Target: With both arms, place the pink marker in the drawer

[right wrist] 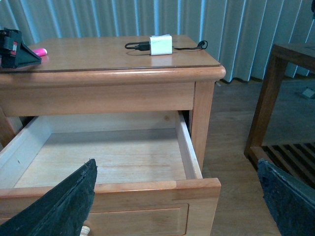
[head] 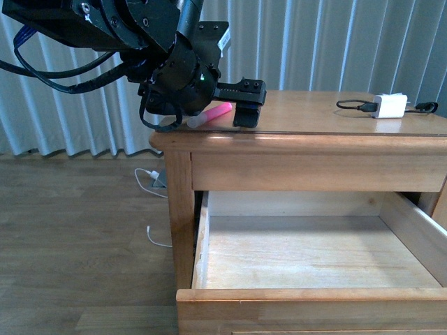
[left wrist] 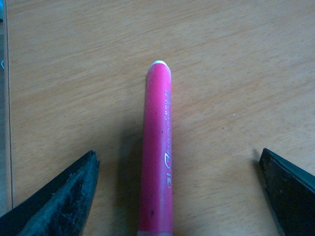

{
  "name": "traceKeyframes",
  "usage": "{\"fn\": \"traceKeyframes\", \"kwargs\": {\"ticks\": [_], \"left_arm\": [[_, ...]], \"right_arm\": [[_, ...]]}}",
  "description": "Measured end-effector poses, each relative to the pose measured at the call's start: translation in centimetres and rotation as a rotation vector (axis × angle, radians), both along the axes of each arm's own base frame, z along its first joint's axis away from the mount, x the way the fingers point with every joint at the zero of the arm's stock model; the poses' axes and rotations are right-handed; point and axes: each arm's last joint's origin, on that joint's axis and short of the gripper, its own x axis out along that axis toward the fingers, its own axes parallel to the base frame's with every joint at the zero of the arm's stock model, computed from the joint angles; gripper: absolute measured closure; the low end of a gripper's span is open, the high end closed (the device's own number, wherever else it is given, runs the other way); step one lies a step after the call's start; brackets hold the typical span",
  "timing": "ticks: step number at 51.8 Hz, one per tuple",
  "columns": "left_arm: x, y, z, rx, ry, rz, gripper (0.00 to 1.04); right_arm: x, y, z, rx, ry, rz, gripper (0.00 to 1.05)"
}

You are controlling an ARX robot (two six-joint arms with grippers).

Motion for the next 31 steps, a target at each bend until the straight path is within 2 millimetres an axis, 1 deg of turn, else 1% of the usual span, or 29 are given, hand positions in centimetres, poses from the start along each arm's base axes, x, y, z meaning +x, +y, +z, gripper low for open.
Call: {"fn": "traceKeyframes", "kwargs": {"ticks": [4,6,8,10,23,31], "left_arm": [[-0.02,0.02,0.03,0.004,0.008,-0.002,0.07],[-0.02,0.05,0.04,0.005,0.010,0.000,0.11],[-0.02,0.05,0.04,0.006,0.011,0.000,0.16],[-0.02,0.05,0.03,0.009,0.012,-0.002,0.24],[-0.09,0.12,0.01,0.026,0.007,-0.006,0.59],[-0.31,0.51,-0.05,0.038,0.002,0.000,0.80]], "right_arm": [[0.00,0.00,0.00,0.000,0.000,0.000,0.08],[0.00,0.00,0.00,0.000,0.000,0.000,0.08],[0.00,0.00,0.00,0.000,0.000,0.000,0.08],[0.00,0.00,0.00,0.000,0.000,0.000,0.08],[0.00,0.00,0.00,0.000,0.000,0.000,0.08],[0.00,0.00,0.00,0.000,0.000,0.000,0.08]]}}
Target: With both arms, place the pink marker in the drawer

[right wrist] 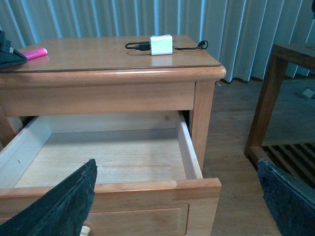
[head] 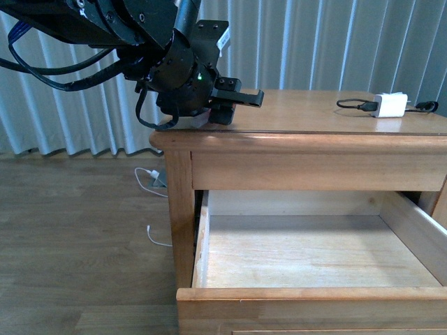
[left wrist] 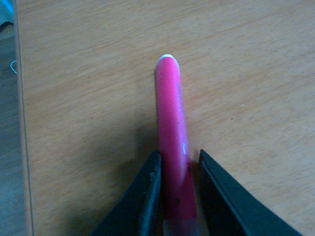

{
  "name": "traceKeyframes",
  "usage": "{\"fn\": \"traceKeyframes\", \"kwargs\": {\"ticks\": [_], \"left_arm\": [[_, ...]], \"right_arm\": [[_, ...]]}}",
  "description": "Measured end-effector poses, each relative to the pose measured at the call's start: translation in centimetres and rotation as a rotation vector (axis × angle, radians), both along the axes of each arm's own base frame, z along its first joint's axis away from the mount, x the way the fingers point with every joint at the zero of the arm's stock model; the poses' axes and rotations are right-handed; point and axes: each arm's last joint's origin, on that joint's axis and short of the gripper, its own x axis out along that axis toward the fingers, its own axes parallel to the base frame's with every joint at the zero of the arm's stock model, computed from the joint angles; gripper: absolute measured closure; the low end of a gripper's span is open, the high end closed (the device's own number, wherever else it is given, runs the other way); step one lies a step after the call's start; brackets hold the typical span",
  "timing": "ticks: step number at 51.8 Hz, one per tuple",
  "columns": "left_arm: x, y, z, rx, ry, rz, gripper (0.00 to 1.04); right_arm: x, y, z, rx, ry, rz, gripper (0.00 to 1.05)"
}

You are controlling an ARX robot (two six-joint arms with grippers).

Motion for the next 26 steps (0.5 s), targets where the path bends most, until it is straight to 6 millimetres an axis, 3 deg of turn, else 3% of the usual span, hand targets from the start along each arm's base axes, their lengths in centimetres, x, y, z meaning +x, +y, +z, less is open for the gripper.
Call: {"fn": "traceKeyframes", "kwargs": {"ticks": [6,16,26], "left_arm": [[-0.3,0.5,0.2,-0.006,-0.001,-0.001,0.90],[-1.4,1.2,0.3,-0.023,-0.008,-0.023,0.91],[-4.1,1.9,0.4,-0.030,-0.016,-0.141,0.91]], "right_arm": [[0.0,0.0,0.0,0.000,0.000,0.000,0.08],[0.0,0.0,0.0,0.000,0.000,0.000,0.08],[0.0,0.0,0.0,0.000,0.000,0.000,0.08]]}}
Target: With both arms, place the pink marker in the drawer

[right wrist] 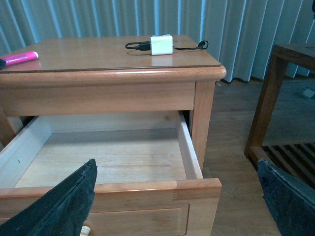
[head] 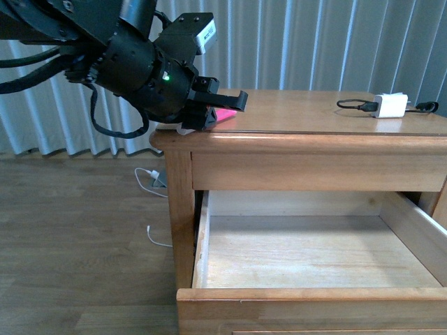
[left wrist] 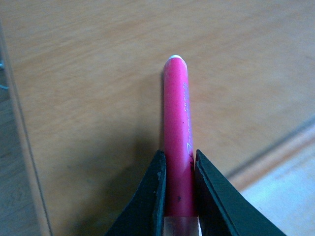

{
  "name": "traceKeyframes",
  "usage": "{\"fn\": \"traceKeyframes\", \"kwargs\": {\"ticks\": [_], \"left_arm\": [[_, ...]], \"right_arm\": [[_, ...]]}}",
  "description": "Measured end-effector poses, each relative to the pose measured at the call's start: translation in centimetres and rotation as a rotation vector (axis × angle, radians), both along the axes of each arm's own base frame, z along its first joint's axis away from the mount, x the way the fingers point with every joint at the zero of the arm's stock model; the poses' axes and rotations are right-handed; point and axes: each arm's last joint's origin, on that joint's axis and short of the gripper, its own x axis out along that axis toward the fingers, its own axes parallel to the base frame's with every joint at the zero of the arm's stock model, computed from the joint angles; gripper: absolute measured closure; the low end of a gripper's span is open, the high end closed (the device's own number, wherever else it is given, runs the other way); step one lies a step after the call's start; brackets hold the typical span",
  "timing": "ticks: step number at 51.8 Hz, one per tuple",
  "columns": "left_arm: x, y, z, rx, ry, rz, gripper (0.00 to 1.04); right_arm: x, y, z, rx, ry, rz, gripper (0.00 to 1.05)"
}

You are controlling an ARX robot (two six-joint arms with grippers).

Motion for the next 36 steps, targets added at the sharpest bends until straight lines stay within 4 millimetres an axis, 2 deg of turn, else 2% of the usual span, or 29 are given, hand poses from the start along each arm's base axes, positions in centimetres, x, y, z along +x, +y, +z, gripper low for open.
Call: {"fn": "traceKeyframes", "kwargs": {"ticks": [13,18,26,36], "left_arm": [[-5.6,0.1,1.0,-0.009,-0.010,-0.259,0.91],[-7.5,-0.3,0.6,0.007,-0.008,-0.338,0.91],[-8.6,-1.3,-1.4,0.045,0.030,-0.395,0.91],[-7.9,-3.2,-4.1,0.069,0.060,-0.394,0.91]], "right_arm": [[0.0,0.0,0.0,0.000,0.000,0.000,0.08],[0.0,0.0,0.0,0.000,0.000,0.000,0.08],[0.0,0.0,0.0,0.000,0.000,0.000,0.08],[0.0,0.0,0.0,0.000,0.000,0.000,0.08]]}}
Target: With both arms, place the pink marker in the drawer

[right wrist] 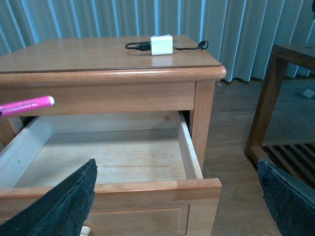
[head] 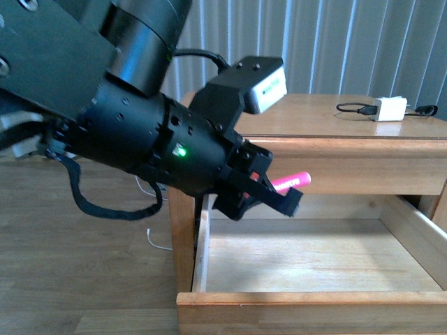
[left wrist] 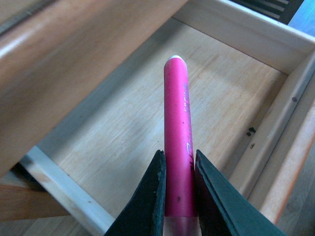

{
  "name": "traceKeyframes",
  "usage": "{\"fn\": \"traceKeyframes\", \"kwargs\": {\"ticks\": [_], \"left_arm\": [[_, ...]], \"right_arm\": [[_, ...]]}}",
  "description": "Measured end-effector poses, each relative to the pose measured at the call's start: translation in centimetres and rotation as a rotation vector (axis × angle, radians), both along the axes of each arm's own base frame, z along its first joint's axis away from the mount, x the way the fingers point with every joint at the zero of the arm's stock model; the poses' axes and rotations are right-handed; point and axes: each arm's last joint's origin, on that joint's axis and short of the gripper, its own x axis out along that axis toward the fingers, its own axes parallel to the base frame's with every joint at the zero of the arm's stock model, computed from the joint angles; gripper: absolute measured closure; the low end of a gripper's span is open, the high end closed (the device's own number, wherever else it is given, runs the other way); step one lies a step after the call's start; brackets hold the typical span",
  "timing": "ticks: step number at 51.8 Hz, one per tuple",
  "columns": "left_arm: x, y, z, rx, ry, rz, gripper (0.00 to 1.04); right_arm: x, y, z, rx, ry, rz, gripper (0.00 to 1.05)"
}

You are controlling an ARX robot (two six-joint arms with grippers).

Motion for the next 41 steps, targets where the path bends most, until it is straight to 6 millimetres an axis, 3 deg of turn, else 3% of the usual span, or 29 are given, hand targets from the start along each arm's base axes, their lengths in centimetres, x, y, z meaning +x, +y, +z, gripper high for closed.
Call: {"fn": "traceKeyframes", "kwargs": {"ticks": [12,31,41], "left_arm": [[2.0,-3.3,-4.6,0.038,0.076,0.029,0.91],[3.4,-5.8,-7.3,0.072,0.103,0.069,0.91],[3.4,-5.9,-7.1,0.073,0.084,0.086,0.64]], "right_arm": [[0.0,0.0,0.0,0.000,0.000,0.000,0.08],[0.0,0.0,0.0,0.000,0.000,0.000,0.08],[0.0,0.0,0.0,0.000,0.000,0.000,0.08]]}}
